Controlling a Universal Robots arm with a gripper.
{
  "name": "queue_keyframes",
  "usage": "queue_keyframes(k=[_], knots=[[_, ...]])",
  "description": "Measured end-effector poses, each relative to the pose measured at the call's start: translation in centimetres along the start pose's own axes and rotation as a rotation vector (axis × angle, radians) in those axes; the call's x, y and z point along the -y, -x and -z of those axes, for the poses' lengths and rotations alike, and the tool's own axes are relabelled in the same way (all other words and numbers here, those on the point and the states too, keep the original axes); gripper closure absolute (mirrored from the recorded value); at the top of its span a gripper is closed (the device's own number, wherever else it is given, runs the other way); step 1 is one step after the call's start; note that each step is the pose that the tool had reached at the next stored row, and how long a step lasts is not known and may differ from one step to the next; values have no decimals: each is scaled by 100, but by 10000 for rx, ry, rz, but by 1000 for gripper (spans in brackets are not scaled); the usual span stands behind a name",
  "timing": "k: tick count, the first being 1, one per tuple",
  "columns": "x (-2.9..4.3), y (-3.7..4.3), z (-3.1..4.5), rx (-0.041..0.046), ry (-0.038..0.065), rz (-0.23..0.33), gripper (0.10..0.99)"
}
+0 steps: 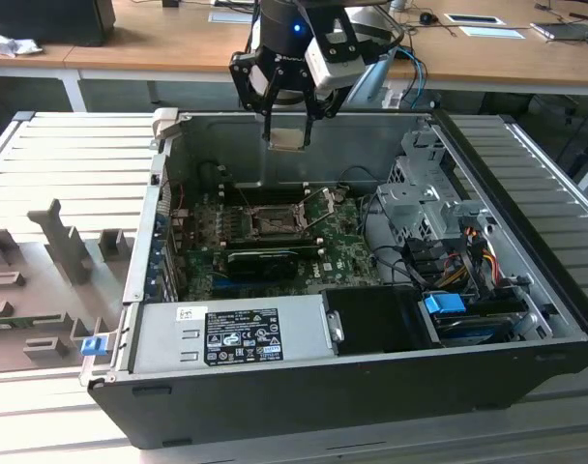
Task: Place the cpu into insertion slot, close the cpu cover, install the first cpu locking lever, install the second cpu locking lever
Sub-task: 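Place the cpu into insertion slot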
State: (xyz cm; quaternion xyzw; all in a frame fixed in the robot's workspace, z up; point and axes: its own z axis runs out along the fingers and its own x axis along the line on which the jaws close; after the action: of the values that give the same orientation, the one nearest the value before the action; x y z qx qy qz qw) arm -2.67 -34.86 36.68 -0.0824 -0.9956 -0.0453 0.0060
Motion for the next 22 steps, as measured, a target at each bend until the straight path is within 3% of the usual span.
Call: queue_keyframes(k=[22], knots=[[0, 0, -4, 83, 19, -917, 557]])
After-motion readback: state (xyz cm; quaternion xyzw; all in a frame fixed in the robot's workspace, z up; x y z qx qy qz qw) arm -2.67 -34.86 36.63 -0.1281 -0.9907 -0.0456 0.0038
